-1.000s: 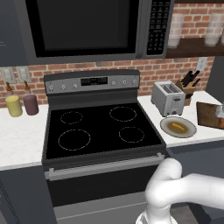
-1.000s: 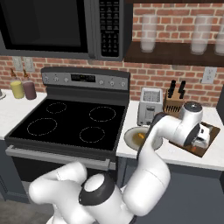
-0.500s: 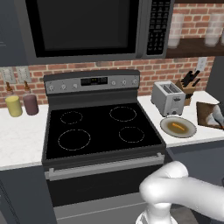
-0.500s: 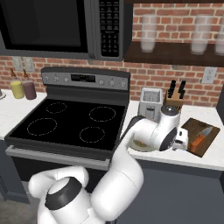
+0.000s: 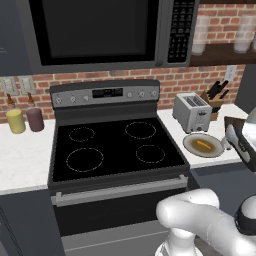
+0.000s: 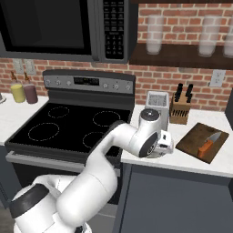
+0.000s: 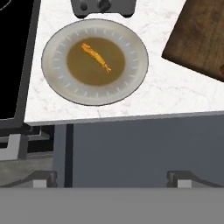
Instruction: Pick up the knife from the drawer and place it on the cutting board. Then place the meat from the plate to the cutting board.
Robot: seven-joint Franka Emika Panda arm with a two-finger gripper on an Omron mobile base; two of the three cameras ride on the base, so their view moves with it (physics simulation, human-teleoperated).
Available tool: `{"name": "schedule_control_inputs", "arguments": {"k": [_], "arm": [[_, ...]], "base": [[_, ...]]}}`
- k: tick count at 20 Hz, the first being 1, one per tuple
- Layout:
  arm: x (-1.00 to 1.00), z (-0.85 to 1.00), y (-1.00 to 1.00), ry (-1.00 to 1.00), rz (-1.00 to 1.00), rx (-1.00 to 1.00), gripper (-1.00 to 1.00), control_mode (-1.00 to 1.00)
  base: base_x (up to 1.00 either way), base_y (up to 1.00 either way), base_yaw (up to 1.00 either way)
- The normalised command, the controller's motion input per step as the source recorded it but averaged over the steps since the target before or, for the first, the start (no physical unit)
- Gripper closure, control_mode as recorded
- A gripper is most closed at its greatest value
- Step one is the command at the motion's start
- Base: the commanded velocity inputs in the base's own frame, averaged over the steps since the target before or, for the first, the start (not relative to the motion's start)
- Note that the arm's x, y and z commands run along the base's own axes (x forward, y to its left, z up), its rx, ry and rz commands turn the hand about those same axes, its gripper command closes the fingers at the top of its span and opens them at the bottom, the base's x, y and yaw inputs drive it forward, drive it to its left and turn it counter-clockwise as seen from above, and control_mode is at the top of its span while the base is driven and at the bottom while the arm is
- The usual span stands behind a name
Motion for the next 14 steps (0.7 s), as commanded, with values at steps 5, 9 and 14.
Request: {"name": "schedule_control_inputs", "arguments": {"k": [5, 9, 14], "arm": [[0.33, 0.15, 0.24, 0.0, 0.15, -0.06, -1.0, -1.0], [0.37, 0.01, 0.0, 0.0, 0.1, -0.01, -1.0, -1.0], [0.3, 0.0, 0.0, 0.0, 0.05, 0.0, -1.0, -1.0]], "base": [[0.0, 0.0, 0.0], [0.0, 0.0, 0.0], [0.0, 0.0, 0.0]]}}
